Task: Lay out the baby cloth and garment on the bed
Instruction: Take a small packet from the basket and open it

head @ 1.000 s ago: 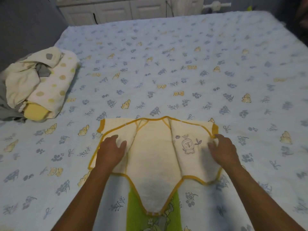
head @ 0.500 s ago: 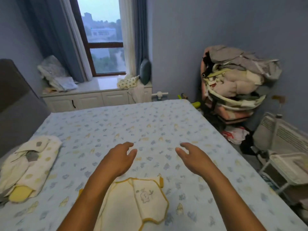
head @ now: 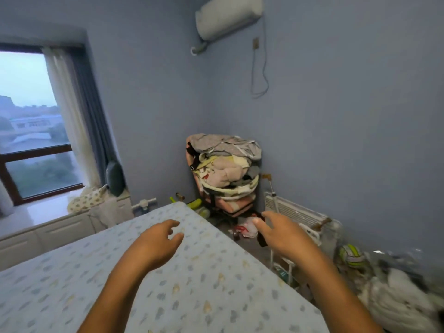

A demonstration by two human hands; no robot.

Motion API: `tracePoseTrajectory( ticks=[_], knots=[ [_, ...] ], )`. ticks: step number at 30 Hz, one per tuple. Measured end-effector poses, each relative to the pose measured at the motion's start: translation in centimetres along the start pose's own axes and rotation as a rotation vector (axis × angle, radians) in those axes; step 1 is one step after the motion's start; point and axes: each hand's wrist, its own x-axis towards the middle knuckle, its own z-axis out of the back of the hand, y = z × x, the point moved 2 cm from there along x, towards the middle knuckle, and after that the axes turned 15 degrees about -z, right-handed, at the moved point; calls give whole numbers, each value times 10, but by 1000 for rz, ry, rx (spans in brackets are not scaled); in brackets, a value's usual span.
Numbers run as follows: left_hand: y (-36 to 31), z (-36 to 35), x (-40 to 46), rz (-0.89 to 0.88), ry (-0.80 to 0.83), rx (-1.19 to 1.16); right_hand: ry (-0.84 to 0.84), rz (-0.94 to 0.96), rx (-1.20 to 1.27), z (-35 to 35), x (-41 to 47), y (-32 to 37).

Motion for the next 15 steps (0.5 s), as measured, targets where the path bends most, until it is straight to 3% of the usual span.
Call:
tracePoseTrajectory(
  ticks=[15],
  knots=[
    [-297, -146, 129, -98, 47, -55, -101, -63, 82, 217, 103, -228]
  ],
)
